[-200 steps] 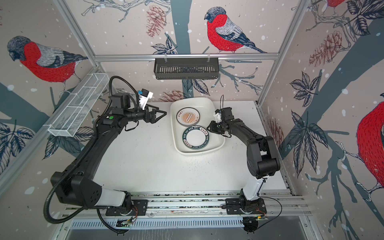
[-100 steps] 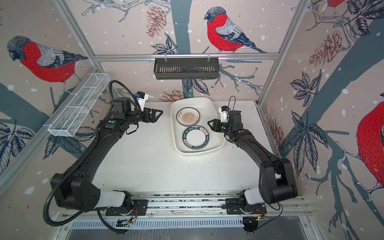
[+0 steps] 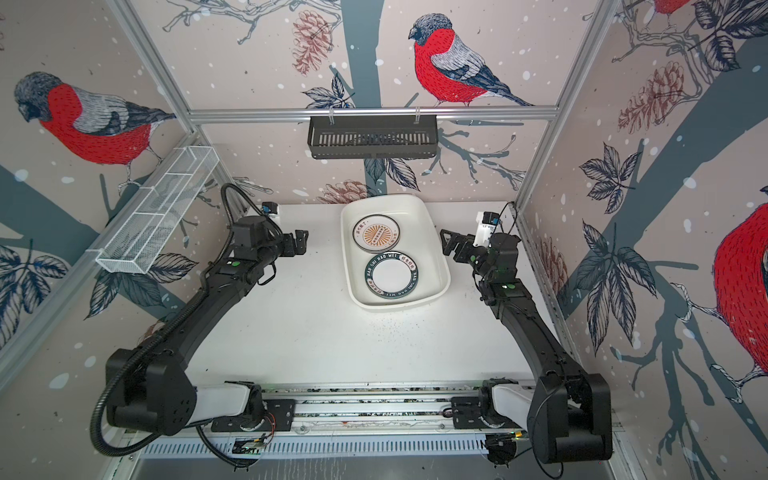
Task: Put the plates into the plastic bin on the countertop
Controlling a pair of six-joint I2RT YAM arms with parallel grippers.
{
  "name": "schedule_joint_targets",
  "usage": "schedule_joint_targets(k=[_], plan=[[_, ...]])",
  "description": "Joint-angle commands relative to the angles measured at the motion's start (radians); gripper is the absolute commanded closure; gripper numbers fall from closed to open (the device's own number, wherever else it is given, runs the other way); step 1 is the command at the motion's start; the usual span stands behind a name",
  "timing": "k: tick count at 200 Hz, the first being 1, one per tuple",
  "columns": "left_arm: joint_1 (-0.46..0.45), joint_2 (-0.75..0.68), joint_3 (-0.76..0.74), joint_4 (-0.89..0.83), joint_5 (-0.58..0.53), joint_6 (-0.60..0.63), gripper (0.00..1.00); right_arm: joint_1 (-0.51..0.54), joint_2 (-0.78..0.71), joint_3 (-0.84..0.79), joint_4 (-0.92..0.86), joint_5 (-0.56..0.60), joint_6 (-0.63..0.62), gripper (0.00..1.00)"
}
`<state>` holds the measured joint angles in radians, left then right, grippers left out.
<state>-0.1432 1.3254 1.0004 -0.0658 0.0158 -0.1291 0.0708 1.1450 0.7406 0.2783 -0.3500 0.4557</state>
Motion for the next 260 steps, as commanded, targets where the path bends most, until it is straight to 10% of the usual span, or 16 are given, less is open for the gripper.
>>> schedule_joint_targets(k=[1, 111, 226, 260], plan=[[0.010, -0.014, -0.075, 0.135, -0.092, 0.033, 0.03, -0.003, -0.037, -0.036, 0.099, 0.097, -0.035, 0.01], [0.146, -0.049, -0.612, 0.834, -0.023, 0.026, 0.02, -0.062, -0.016, -0.530, 0.675, 0.587, -0.230, 0.00], [0.178, 0.253, -0.909, 1.677, -0.026, 0.082, 0.01, -0.068, 0.334, -0.766, 1.403, 0.546, -0.330, 0.00], [0.178, 0.238, -0.883, 1.601, -0.001, 0.092, 0.02, -0.075, 0.391, -0.739, 1.425, 0.517, -0.337, 0.00]])
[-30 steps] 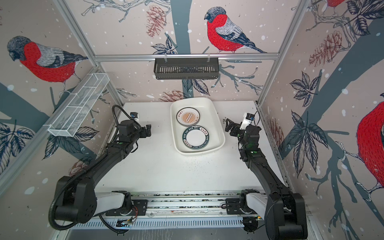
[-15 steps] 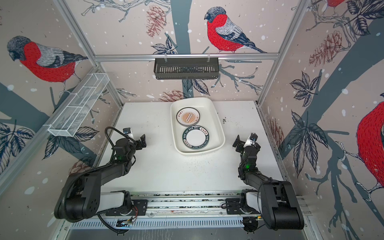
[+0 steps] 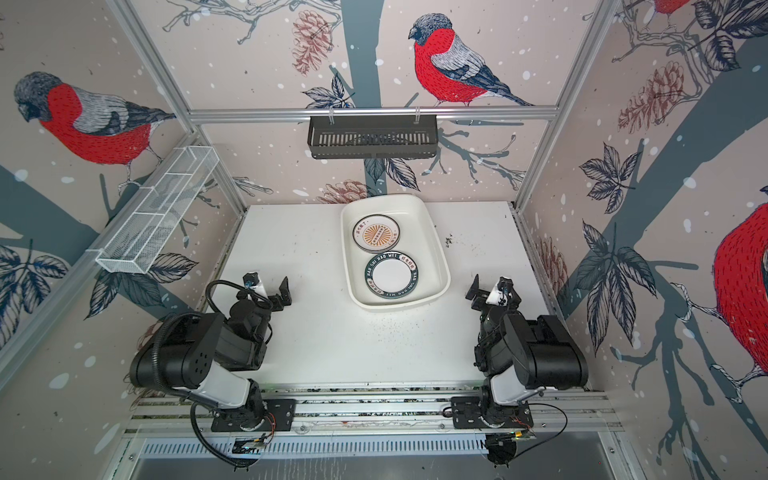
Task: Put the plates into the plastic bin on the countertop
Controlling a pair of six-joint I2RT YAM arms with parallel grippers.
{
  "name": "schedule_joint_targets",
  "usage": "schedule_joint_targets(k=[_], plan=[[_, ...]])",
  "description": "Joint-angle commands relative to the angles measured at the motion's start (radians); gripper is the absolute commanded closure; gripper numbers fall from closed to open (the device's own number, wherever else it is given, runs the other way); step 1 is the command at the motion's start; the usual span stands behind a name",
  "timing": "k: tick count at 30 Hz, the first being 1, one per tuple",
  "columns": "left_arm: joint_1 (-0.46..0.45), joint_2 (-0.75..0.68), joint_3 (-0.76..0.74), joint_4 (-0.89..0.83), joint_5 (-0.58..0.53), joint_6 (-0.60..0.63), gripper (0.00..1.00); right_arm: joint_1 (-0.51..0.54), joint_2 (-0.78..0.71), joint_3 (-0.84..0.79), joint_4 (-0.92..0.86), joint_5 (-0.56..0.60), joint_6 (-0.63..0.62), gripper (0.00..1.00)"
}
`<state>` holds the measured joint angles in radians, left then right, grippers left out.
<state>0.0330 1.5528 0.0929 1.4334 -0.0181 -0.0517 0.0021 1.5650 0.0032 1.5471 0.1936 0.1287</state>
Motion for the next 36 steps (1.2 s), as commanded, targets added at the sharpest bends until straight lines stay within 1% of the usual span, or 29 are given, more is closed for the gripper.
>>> schedule_joint_targets(k=[1, 3, 4, 6, 15, 32, 36], plan=[[0.002, 0.010, 0.028, 0.093, 0.035, 0.016, 0.02, -0.006, -0.031, 0.001, 0.150, -0.026, -0.009, 0.00], [0.002, -0.006, 0.100, -0.073, 0.056, 0.026, 0.01, -0.011, -0.039, 0.078, -0.008, -0.027, -0.002, 0.00], [0.001, -0.001, 0.136, -0.130, 0.058, 0.035, 0.01, -0.011, -0.037, 0.118, -0.077, -0.024, -0.001, 0.00], [0.000, 0.000, 0.130, -0.114, 0.065, 0.041, 0.01, -0.011, -0.040, 0.165, -0.176, -0.026, 0.002, 0.00], [0.000, 0.001, 0.130, -0.111, 0.064, 0.042, 0.01, -0.009, -0.036, 0.165, -0.170, -0.021, -0.003, 0.00], [-0.001, 0.002, 0.134, -0.117, 0.061, 0.042, 0.01, 0.025, -0.030, 0.188, -0.202, 0.034, -0.034, 0.00], [-0.007, 0.001, 0.135, -0.122, 0.045, 0.047, 0.01, 0.028, -0.030, 0.187, -0.202, 0.034, -0.034, 0.00]])
